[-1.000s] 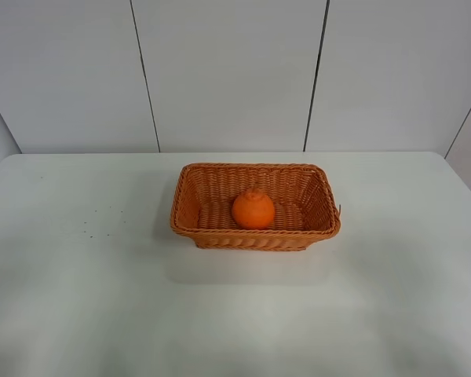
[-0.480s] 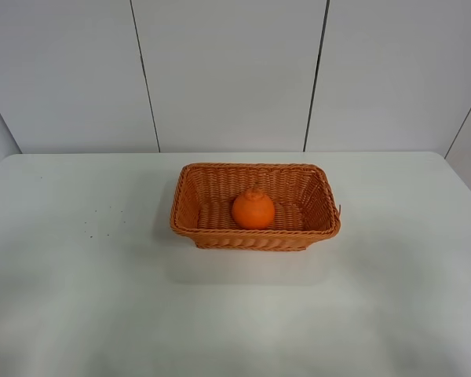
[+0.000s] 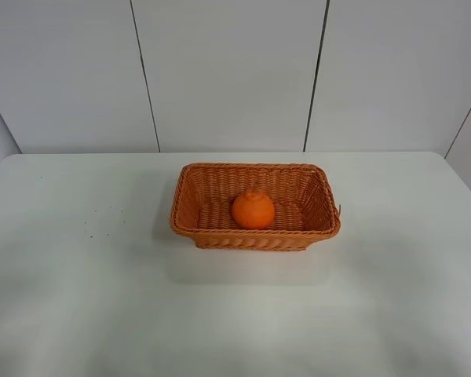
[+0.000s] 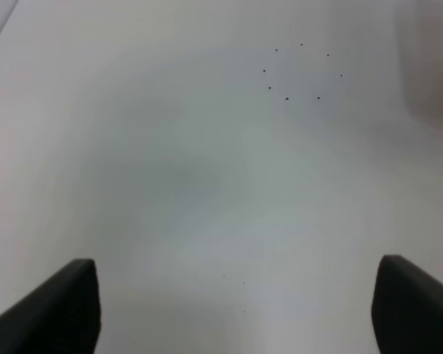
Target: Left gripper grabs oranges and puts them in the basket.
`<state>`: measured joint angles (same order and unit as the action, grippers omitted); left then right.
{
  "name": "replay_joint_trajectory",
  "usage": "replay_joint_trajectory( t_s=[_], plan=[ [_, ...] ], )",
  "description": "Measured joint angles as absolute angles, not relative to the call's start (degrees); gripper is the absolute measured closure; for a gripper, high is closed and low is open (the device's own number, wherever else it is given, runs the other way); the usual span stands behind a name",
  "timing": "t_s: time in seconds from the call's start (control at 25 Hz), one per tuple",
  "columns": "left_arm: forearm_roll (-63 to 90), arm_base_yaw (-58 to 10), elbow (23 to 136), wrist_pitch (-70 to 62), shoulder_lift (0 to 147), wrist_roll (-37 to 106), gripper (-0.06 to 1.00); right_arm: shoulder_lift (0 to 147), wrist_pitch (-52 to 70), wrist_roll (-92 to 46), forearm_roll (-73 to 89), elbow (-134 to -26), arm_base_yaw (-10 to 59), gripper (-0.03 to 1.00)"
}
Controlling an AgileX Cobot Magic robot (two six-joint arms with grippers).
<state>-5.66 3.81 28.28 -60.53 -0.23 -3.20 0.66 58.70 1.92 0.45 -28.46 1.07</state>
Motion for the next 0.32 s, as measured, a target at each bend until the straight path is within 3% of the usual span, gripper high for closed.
replay_joint_trajectory(
  t_s=[0.32],
  plan=[
    [-5.66, 3.81, 28.28, -60.53, -0.23, -3.20, 0.10, 0.66, 58.70, 1.92, 0.45, -28.46, 1.07, 0.27]
  ],
)
